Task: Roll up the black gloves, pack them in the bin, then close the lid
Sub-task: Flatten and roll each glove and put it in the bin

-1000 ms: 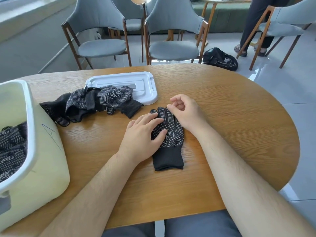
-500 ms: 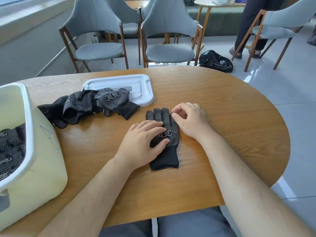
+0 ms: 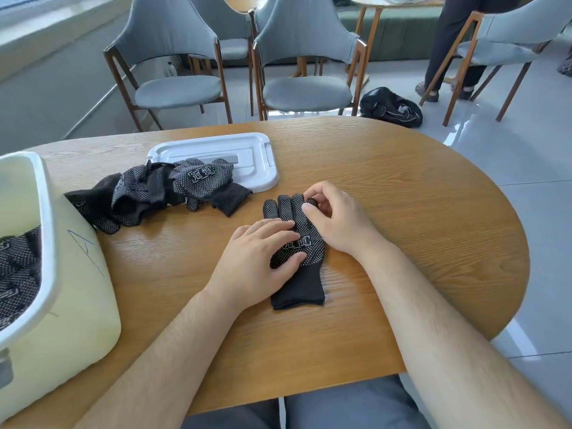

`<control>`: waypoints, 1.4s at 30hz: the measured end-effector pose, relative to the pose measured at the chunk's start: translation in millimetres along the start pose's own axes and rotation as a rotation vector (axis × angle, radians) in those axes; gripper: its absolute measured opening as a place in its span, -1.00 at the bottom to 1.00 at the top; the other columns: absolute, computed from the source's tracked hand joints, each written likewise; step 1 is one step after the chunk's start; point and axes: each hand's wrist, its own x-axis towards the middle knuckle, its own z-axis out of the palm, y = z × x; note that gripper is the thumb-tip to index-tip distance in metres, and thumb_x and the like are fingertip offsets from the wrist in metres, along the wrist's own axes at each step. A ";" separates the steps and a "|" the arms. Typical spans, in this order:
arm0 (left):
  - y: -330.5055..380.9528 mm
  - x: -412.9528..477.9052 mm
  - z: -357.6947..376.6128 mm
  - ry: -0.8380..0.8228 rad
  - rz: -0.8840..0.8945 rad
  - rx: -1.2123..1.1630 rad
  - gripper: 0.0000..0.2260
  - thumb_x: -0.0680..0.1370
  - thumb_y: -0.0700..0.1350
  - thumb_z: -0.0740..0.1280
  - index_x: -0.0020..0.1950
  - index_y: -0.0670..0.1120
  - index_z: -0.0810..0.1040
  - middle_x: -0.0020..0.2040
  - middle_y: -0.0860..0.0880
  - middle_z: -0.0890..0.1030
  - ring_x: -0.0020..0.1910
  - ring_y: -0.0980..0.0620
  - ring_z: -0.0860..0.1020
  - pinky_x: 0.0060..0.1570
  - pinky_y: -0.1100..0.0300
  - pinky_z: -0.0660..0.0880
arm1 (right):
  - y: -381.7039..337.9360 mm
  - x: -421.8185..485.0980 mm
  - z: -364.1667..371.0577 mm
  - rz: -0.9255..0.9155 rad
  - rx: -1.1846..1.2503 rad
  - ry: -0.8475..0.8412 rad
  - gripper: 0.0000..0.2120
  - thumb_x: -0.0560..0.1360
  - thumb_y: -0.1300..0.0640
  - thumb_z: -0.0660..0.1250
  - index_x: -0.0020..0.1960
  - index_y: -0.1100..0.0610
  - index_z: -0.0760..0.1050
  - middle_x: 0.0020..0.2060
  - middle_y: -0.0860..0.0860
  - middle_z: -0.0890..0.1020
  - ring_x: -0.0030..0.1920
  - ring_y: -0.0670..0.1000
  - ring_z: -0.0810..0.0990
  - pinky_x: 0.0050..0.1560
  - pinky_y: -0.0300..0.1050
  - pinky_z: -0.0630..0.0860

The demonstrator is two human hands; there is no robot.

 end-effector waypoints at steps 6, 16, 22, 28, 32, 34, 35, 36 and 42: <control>-0.9 1.8 -0.9 -0.003 0.002 -0.008 -0.65 0.54 0.25 0.29 0.17 0.10 0.67 0.30 0.20 0.60 0.35 0.14 0.48 0.28 0.16 0.35 | 0.0 3.6 -0.3 0.068 0.072 0.034 -0.83 0.62 0.06 0.34 0.20 -0.09 0.52 -0.02 -0.19 0.55 -0.03 -0.19 0.53 0.03 -0.19 0.46; 5.8 -5.2 -10.7 0.070 0.066 -0.021 -0.75 0.57 0.12 0.37 0.15 0.03 0.67 0.29 0.12 0.60 0.37 0.07 0.50 0.31 0.13 0.38 | 0.1 -2.4 6.3 0.033 -0.023 0.143 -0.72 0.61 -0.01 0.34 0.30 -0.02 0.47 0.09 -0.12 0.50 0.08 -0.07 0.47 0.15 -0.10 0.47; 23.7 -43.7 -40.2 -0.021 0.266 -0.136 -0.67 0.52 0.14 0.47 0.16 -0.05 0.65 0.21 0.06 0.58 0.26 0.03 0.53 0.17 0.08 0.45 | -16.6 -56.9 1.2 -0.453 -0.227 0.234 -0.86 0.53 0.17 0.41 0.07 0.07 0.66 0.10 -0.04 0.62 0.15 0.08 0.55 0.18 -0.05 0.46; 20.6 -54.3 -40.6 -0.138 0.208 -0.129 -0.70 0.50 0.14 0.46 0.14 0.02 0.64 0.25 0.14 0.56 0.30 0.12 0.51 0.25 0.21 0.41 | -9.9 -102.2 2.1 -0.394 -0.242 -0.092 -0.64 0.64 -0.03 0.24 0.39 -0.04 0.57 0.43 -0.19 0.52 0.51 -0.15 0.36 0.46 -0.01 0.36; 17.3 -54.2 -31.7 -0.067 0.167 -0.132 -0.83 0.52 0.01 0.44 0.05 -0.03 0.64 0.19 0.13 0.62 0.21 0.11 0.57 0.20 0.20 0.47 | -15.4 -109.5 -6.0 -0.397 -0.191 -0.102 -0.59 0.55 -0.10 0.36 0.37 -0.02 0.57 0.46 -0.15 0.47 0.53 -0.07 0.31 0.50 -0.06 0.31; 16.6 -52.8 -28.3 -0.033 0.136 -0.144 -0.85 0.51 -0.03 0.43 0.04 -0.04 0.65 0.12 0.10 0.67 0.14 0.11 0.61 0.14 0.18 0.50 | -17.6 -109.8 -7.9 -0.416 -0.180 -0.124 -0.57 0.48 -0.08 0.45 0.32 -0.02 0.59 0.37 -0.14 0.51 0.46 -0.05 0.38 0.45 -0.06 0.36; 16.9 -50.2 -28.9 -0.024 0.107 -0.157 -0.84 0.51 -0.03 0.41 0.05 -0.03 0.64 0.07 0.11 0.68 0.08 0.14 0.62 0.10 0.19 0.51 | -17.9 -108.7 -7.4 -0.418 -0.179 -0.119 -0.58 0.46 -0.07 0.47 0.29 0.00 0.61 0.32 -0.14 0.54 0.42 -0.05 0.41 0.41 -0.06 0.39; 17.7 -46.6 -31.1 -0.026 0.070 -0.172 -0.84 0.51 -0.01 0.38 0.06 0.01 0.63 0.01 0.14 0.68 0.00 0.17 0.62 0.04 0.21 0.51 | -17.4 -107.5 -6.5 -0.418 -0.176 -0.103 -0.60 0.45 -0.05 0.48 0.26 0.02 0.62 0.28 -0.14 0.56 0.38 -0.05 0.43 0.38 -0.07 0.41; 15.4 -21.6 -42.0 -0.066 -0.004 -0.226 -0.80 0.50 0.10 0.31 0.10 0.14 0.50 -0.12 0.21 0.63 -0.17 0.25 0.52 -0.15 0.28 0.48 | -14.5 -97.0 -6.6 -0.422 -0.215 -0.073 -0.53 0.45 -0.13 0.49 0.29 0.04 0.57 0.11 -0.13 0.61 0.22 -0.06 0.53 0.24 -0.09 0.49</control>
